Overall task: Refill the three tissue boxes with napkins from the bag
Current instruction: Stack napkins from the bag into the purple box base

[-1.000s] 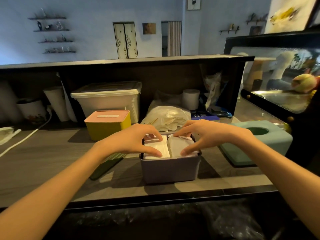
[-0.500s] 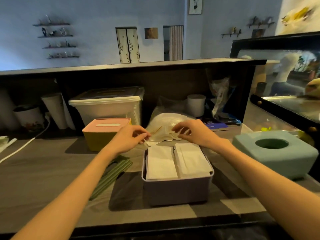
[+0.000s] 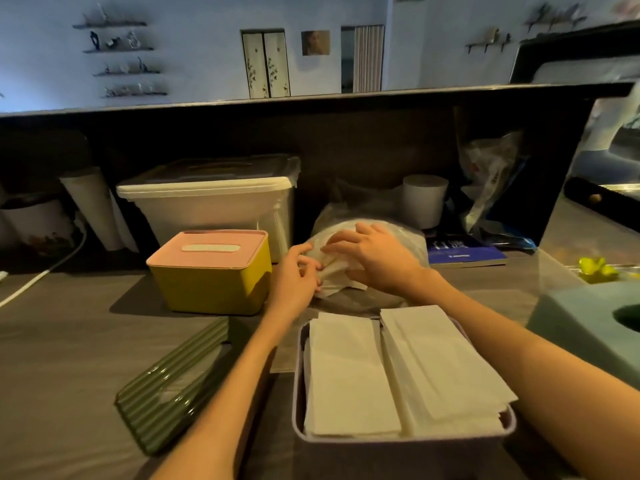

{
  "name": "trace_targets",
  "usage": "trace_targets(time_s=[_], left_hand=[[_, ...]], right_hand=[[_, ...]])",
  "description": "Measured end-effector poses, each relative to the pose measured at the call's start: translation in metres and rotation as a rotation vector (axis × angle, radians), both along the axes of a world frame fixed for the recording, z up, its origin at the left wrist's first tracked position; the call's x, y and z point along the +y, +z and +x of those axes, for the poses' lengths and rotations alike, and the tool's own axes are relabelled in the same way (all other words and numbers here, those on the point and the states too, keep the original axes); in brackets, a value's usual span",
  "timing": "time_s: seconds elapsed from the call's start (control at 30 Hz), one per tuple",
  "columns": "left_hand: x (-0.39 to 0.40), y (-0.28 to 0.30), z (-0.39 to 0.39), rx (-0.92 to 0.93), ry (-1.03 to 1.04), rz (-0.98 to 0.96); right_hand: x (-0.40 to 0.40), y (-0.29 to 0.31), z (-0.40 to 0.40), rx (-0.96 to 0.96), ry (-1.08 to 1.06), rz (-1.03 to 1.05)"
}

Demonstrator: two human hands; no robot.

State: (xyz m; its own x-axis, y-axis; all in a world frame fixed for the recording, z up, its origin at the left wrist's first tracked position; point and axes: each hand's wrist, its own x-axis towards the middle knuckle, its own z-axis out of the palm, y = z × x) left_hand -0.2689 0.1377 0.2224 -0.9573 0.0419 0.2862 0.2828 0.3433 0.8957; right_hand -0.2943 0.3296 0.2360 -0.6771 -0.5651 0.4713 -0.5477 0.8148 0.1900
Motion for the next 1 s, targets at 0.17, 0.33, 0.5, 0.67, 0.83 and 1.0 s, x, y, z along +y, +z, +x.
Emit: trace_targets(time_s=[0.17, 0.33, 0.5, 0.67, 0.83, 1.0], left_hand=[[-0.002, 0.000, 0.002, 0.008, 0.006, 0.008], [-0.006, -0.003, 0.000, 0.028, 0.041, 0.011], [-0.004, 0.006, 0.006, 0.015, 0.016, -0.003], [0.002, 0.020, 0.020, -0.157, -0.082, 0.209], [0.002, 0.021, 0.023, -0.404, -0.357, 0.444], [0.010, 0.015, 0.023, -0.399, -0.458, 0.496]], right_hand=[[-0.002, -0.005, 0.002, 0.113, 0.059, -0.139], [0.005, -0.003, 0.021, 0.152, 0.035, -0.381], [0.011, 0.003, 0.048, 0.033, 0.039, -0.818], [0.010, 0.017, 0.067, -0.265, 0.113, -1.268], [0.011, 0.019, 0.070, -0.464, 0.057, -1.452], [0.011, 0.013, 0.070, -0.491, -0.016, -1.408]])
